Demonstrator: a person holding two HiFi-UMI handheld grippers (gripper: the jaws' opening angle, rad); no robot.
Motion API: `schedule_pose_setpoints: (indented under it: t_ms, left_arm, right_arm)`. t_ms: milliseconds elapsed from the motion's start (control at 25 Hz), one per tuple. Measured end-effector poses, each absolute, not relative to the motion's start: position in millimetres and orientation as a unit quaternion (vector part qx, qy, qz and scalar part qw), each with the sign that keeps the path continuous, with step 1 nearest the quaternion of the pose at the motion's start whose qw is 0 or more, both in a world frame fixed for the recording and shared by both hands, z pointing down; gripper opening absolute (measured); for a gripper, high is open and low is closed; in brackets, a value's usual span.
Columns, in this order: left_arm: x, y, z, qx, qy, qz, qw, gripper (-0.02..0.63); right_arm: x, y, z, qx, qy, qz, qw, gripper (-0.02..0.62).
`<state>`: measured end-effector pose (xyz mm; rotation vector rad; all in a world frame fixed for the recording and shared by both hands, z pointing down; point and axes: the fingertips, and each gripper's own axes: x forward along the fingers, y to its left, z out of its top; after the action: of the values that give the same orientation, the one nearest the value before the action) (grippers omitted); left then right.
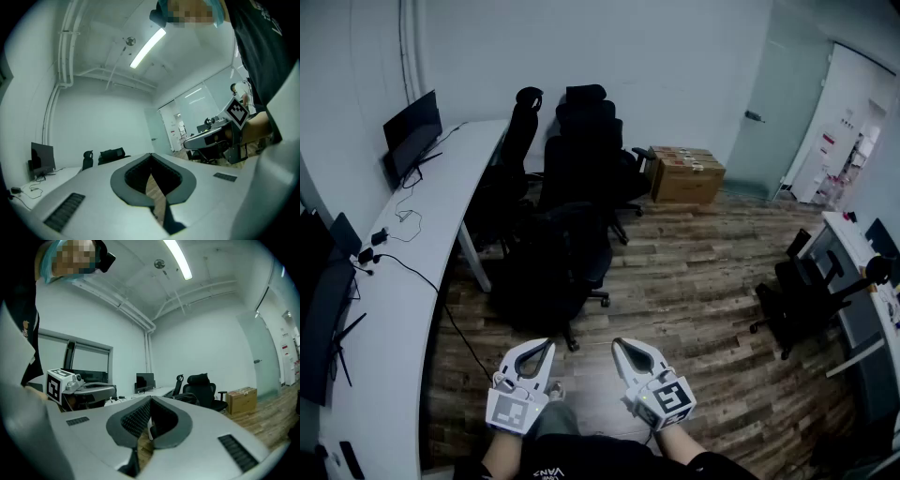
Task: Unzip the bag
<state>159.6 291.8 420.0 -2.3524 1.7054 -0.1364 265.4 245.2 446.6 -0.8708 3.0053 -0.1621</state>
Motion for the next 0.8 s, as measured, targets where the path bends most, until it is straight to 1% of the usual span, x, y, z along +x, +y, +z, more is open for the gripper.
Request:
schedule_pose_setpoints:
  t_ms: [200,360,560,640,720,800]
  left_arm:
    - [132,262,427,-0.808,0.579,-0.033,0.108,0.020]
    - [104,235,433,-0.821,0.562,-0.020,0.097,0.026]
    - [43,192,441,-0.833,0.545,-0.044,0.086,0.030]
    - [15,175,443,-0.839,0.537,-0.044,0.079,0.057]
    - [-10,159,447,-0.844,0.529,-0.050,0.072,0.103]
    - [-34,144,449,-0.847,0.524,-0.060,0.065,0.132]
  right_arm:
    - [237,223,452,-0.257,0.964,-0.067,0.010,0.044]
    - [209,196,452,-0.281,0.956,-0.081,0.012,0.048]
    - [153,151,453,-0.299,0.951,-0.082,0.021,0.048]
    - [129,136,455,-0.310,0.947,-0.083,0.017,0.051]
    - [105,122,458,-0.320,0.943,-0.090,0.010,0.075]
    - [82,109,460,-0.332,0.938,-0.098,0.005,0.139]
